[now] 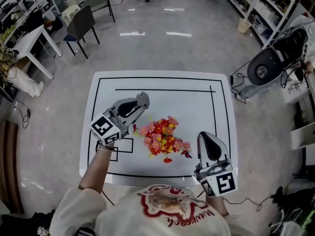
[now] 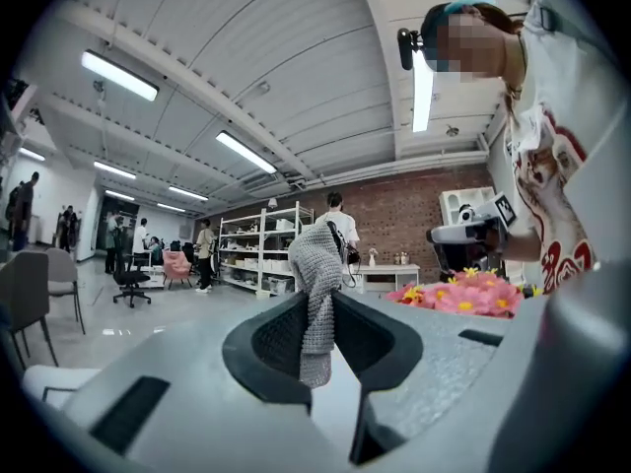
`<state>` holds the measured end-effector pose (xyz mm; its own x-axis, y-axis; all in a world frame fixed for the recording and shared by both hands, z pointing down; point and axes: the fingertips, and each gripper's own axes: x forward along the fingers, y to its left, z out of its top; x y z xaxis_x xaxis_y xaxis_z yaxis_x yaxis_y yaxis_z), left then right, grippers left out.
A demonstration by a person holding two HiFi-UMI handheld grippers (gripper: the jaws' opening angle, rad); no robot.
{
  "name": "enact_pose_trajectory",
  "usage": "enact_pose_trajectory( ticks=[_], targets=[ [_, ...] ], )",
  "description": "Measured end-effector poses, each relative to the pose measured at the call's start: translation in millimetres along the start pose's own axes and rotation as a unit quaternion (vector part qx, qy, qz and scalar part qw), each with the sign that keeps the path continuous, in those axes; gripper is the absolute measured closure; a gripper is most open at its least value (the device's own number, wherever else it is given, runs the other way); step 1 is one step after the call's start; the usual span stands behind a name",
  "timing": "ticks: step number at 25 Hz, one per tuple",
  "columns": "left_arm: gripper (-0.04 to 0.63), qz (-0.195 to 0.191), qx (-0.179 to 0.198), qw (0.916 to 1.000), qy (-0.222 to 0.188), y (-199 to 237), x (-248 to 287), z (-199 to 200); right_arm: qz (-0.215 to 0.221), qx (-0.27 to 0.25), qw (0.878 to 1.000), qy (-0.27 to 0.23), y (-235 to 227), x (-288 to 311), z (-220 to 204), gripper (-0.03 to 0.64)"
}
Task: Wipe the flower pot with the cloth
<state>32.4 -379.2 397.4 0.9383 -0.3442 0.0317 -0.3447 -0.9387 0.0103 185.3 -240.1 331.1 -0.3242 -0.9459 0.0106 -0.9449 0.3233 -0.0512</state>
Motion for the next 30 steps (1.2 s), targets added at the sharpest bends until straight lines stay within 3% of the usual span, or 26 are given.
enact_pose_trajectory(
  ticks=[3, 5, 12, 18, 24, 30],
  targets=[
    [0.534, -0.027, 0.052, 0.9975, 0.039, -4, 13, -20, 0.002, 0.000, 1.000, 0.001, -6, 6, -4, 0.617],
    [0.534, -0.061, 0.067, 0.9939, 0.063, -12, 21, -35, 0.008, 0.001, 1.000, 0.004, -7, 10, -8, 0.617],
    [0.534, -0.140, 0.051, 0.9841, 0.097, -33, 38, -71, 0.018, 0.005, 1.000, 0.011, -17, 16, -10, 0.617],
    [0.534, -0.166, 0.037, 0.9798, 0.105, -39, 44, -86, 0.032, 0.006, 0.999, 0.017, -23, 23, -15, 0.617],
    [0.534, -0.216, 0.025, 0.9685, 0.122, -54, 49, -101, 0.050, 0.015, 0.998, 0.023, -29, 28, -25, 0.618],
    [0.534, -0.240, 0.013, 0.9591, 0.150, -57, 49, -116, 0.077, 0.014, 0.997, 0.023, -30, 34, -28, 0.617]
  ],
)
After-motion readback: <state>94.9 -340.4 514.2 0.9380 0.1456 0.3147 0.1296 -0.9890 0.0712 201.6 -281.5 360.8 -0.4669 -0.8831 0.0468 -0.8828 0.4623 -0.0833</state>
